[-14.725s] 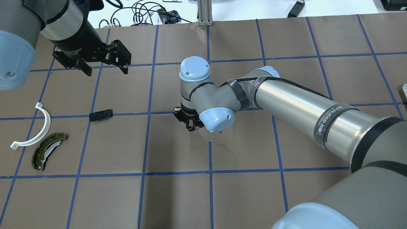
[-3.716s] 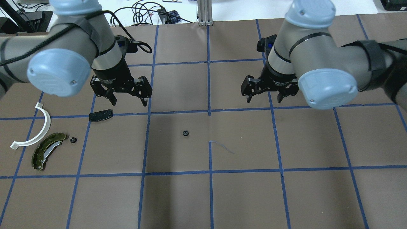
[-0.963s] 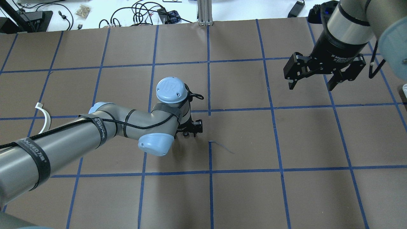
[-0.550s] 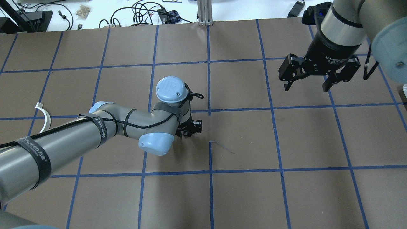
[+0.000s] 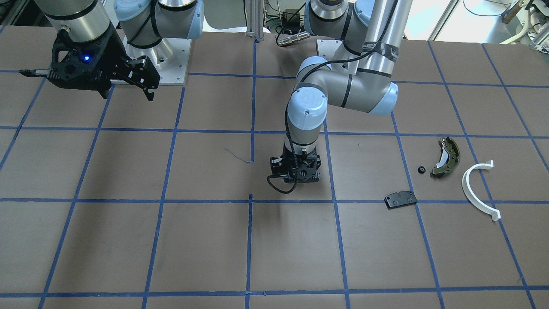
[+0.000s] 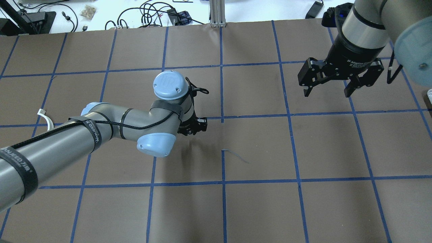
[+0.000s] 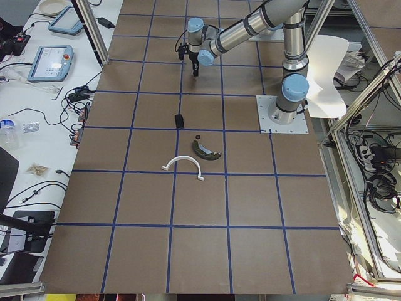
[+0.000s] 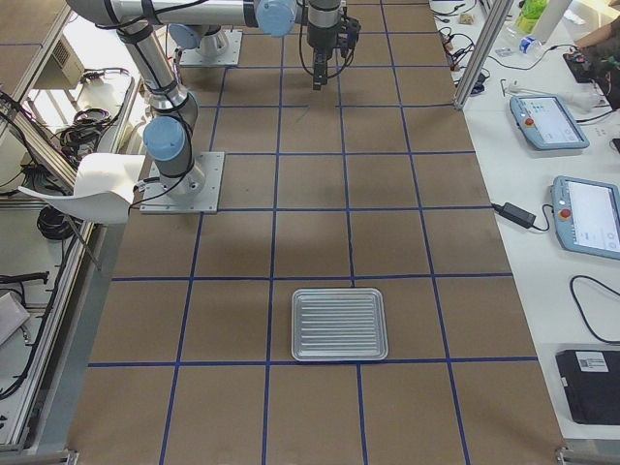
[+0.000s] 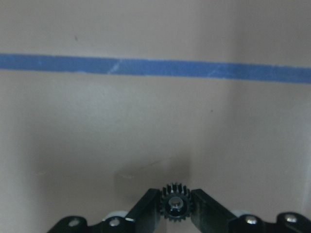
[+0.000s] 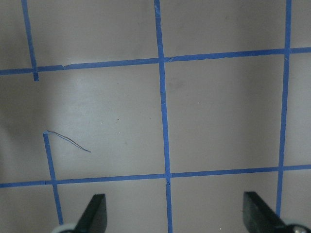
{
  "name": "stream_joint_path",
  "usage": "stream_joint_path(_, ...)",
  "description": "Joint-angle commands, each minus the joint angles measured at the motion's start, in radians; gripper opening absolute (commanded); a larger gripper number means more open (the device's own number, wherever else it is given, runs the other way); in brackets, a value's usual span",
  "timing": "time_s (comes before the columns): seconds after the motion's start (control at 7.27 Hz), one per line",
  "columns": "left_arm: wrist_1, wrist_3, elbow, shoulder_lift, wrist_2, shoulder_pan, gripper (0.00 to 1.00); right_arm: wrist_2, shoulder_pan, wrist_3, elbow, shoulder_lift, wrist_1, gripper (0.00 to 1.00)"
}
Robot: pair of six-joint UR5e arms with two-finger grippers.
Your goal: Place bearing gear from tray to pile
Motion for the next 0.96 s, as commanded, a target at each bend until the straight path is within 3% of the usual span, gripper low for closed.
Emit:
stream_joint_path(0.0, -0.141, 0.184, -0.006, 0.101, 0.012, 0.124, 0.0, -0.001, -0.002, 0.0, 0.0, 0.0, 0.0, 1.0)
stream_joint_path(0.41, -0.22, 0.579, -0.041, 0.186, 0.091, 0.409, 0.0, -0.001, 0.003, 0.003, 0.005, -0.001, 0.003, 1.0)
stream_joint_path(0.69, -0.208, 0.765, -0.05, 0.155, 0.112, 0.622, 0.0, 0.001, 0.001, 0.003, 0.014, -0.003, -0.003, 1.0)
stream_joint_path(0.83, -0.205, 0.784, -0.064, 0.148, 0.109, 0.66, 0.0, -0.001, 0.003, 0.005, 0.014, -0.003, -0.005, 1.0)
